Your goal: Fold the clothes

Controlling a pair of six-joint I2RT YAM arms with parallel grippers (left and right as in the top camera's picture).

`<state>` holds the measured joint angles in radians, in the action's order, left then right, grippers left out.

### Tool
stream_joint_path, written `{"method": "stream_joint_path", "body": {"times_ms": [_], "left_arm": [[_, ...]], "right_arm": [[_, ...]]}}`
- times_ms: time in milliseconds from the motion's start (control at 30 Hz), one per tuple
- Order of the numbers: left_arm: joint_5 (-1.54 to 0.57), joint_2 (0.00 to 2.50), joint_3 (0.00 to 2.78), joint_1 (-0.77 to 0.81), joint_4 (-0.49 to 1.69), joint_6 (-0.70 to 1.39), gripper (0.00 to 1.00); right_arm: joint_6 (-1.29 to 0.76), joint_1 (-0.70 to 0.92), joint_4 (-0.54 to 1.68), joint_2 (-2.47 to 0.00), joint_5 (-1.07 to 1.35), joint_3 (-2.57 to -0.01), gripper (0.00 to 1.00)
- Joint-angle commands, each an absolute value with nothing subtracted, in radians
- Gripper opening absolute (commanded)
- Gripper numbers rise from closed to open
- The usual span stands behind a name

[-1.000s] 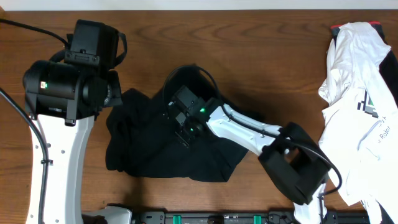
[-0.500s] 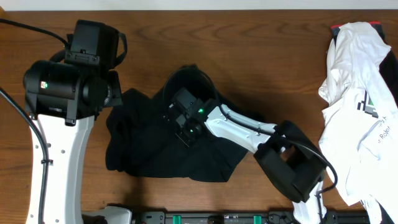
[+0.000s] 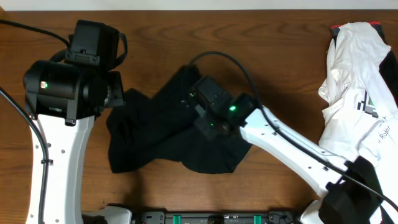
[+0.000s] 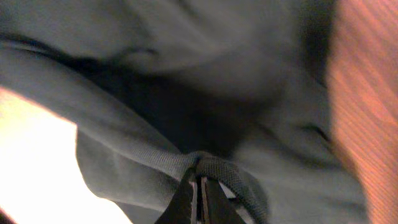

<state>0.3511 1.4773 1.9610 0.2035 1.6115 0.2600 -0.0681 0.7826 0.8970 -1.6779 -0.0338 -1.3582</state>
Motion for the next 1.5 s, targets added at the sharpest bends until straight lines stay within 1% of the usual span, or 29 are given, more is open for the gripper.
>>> {"method": "stream_joint_path", "body": {"times_ms": [0,133,200,267,400,633,700,800,933,1100,1233,1467], "left_arm": [[0.337,1.468,1.927,0.189,1.689,0.268,0.72],[0.296,1.47,1.856,0.157,1.681,0.268,0.71],[0.294,1.47,1.805,0.138,1.665,0.278,0.71],[0.239,1.47,1.749,0.12,1.634,0.282,0.71],[0.091,1.47,1.63,0.11,1.55,0.282,0.71],[-0.094,1.47,1.361,0.11,1.394,0.295,0.72],[-0.147,1.47,1.3,0.11,1.366,0.318,0.7],[-0.194,1.47,1.227,0.11,1.348,0.326,0.66],[-0.193,1.47,1.12,0.11,1.292,0.336,0.66],[-0.163,1.47,0.977,0.107,1.093,0.338,0.66],[-0.068,1.47,0.892,0.107,0.963,0.336,0.66],[0.079,1.47,0.871,0.107,0.878,0.334,0.65]], "right_arm": [[-0.14,0.744,0.958,-1.655,-0.199,-1.36,0.01],[-0.175,0.698,1.025,-1.65,-0.236,-1.36,0.01],[-0.257,0.668,1.072,-1.647,-0.331,-1.36,0.01],[-0.292,0.632,1.106,-1.641,-0.378,-1.36,0.01],[-0.29,0.589,1.111,-1.629,-0.349,-1.36,0.01],[-0.29,0.583,1.103,-1.627,-0.339,-1.36,0.01],[-0.29,0.583,1.1,-1.627,-0.34,-1.36,0.01],[-0.291,0.583,1.093,-1.627,-0.34,-1.36,0.01],[-0.291,0.583,1.092,-1.627,-0.339,-1.36,0.01],[-0.291,0.583,1.092,-1.627,-0.339,-1.36,0.01],[-0.291,0.583,1.092,-1.627,-0.336,-1.36,0.01],[-0.291,0.583,1.092,-1.627,-0.336,-1.36,0.01]]}}
